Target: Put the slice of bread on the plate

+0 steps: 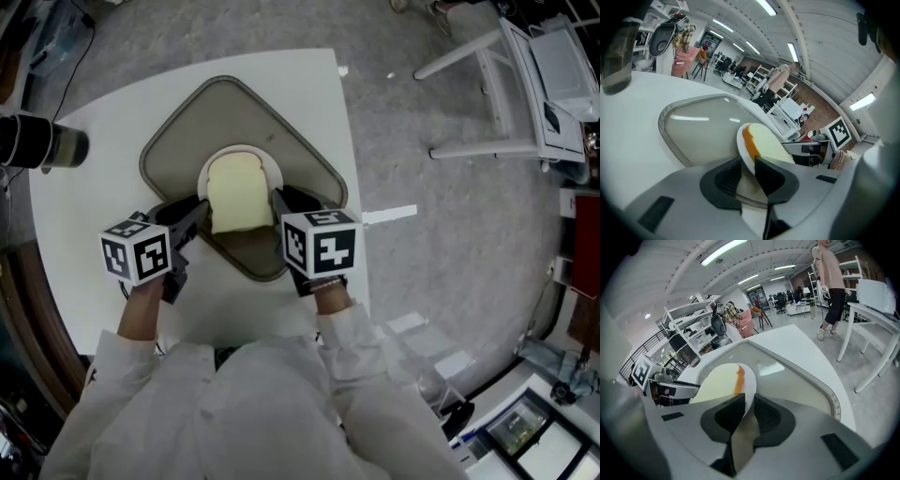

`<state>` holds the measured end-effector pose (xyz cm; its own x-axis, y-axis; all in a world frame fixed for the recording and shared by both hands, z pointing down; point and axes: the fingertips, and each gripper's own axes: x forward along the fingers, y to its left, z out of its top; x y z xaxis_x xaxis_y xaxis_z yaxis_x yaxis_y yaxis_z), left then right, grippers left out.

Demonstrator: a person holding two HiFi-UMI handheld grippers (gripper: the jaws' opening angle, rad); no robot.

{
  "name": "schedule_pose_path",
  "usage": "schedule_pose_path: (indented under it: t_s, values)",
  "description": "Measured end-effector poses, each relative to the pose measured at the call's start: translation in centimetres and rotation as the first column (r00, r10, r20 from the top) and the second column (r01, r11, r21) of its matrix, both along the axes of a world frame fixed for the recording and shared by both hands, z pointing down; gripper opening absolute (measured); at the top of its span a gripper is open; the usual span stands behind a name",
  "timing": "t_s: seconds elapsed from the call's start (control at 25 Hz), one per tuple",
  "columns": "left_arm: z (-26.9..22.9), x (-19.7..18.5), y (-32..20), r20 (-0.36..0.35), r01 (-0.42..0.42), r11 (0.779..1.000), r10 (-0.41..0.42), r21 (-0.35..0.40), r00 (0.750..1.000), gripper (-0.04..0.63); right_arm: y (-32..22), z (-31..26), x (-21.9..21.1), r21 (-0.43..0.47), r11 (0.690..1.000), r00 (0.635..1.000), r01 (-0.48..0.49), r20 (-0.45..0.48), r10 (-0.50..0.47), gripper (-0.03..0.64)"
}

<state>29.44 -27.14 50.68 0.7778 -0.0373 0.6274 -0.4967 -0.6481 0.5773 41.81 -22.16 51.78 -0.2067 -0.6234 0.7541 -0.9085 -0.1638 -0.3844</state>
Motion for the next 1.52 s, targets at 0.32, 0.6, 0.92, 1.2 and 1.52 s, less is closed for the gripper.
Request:
schedule_pose_path:
  t_s: [0.32,0.6,0.92,1.2,1.52]
  values:
    - [-2.0,-0.3,-0.1,-0.061,-0.003,0.999,0.006,0.049,0.998,0.074,0.4,-1.9,0.5,0.097,0.995,0.994,0.002,-0.108,0.008,0.052]
    - [-4.7,-1.8,0.9,-0.132,0.002,0.996,0.01,0.084,0.991,0.074,1.5,-6.1,-1.2,0.231,0.973,0.988,-0.027,-0.14,0.061,0.052]
    - [-8.5,-6.3,4.7,-0.214,-0.048,0.987,0.08,0.155,0.974,0.072,4.3,-11.8,-8.3,0.371,0.928,0.993,-0.025,-0.097,0.066,0.051]
    - [-12.5,-12.6,9.7,-0.327,-0.065,0.969,0.143,0.237,0.934,0.071,8.8,-14.3,-17.5,0.444,0.895,0.994,0.029,-0.103,0.019,0.032]
    - [-15.9,-18.7,16.7,-0.427,-0.171,0.942,0.286,0.287,0.858,0.066,13.6,-16.0,-26.9,0.491,0.869,0.993,0.058,-0.119,0.001,0.023]
